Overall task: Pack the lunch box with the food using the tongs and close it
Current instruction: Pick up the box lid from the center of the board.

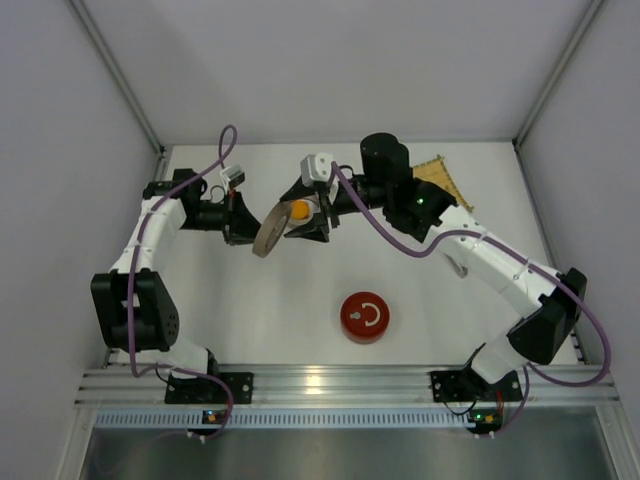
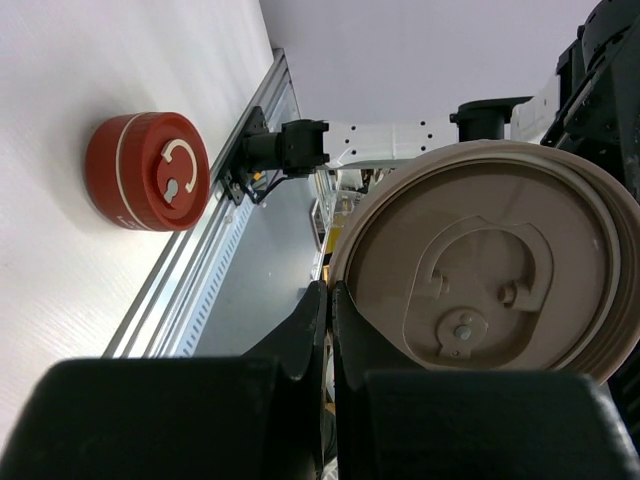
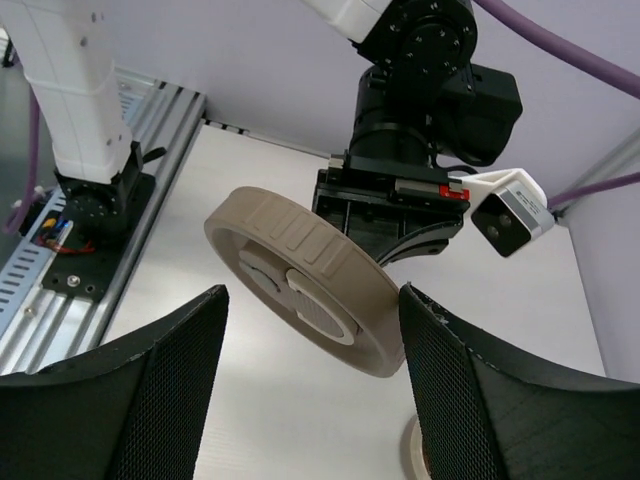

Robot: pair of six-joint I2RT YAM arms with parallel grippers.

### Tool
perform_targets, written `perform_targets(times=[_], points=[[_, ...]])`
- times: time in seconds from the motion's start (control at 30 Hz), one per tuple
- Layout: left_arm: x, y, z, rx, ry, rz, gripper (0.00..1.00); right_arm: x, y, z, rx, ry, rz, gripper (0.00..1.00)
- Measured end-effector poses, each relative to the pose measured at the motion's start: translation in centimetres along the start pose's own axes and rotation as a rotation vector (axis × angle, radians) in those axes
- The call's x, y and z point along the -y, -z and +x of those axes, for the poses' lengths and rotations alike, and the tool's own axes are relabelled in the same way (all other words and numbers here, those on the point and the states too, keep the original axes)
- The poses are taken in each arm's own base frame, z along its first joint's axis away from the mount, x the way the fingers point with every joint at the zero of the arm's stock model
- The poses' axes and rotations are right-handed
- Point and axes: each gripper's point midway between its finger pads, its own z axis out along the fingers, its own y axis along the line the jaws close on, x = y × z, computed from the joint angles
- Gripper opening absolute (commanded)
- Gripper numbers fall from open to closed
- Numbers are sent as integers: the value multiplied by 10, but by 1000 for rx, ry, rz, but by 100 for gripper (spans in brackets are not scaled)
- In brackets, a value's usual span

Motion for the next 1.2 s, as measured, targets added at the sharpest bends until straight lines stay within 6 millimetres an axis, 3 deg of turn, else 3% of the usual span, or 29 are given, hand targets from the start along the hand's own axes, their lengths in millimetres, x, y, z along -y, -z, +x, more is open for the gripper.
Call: perform_targets(times=[0.43,0.63,0.9,1.2], points=[[2,0,1,1,7,-11,0,5,17,42,-99,-53,76,66],[8,1,0,3,28,12,0,-8,21,65,-153,-120,55,66],[9,1,-1,4,43,17,0,-9,21,61,-139,-169,66,68],[11,1,-2,6,70,18,0,3,12,43,-58,-251,110,69]])
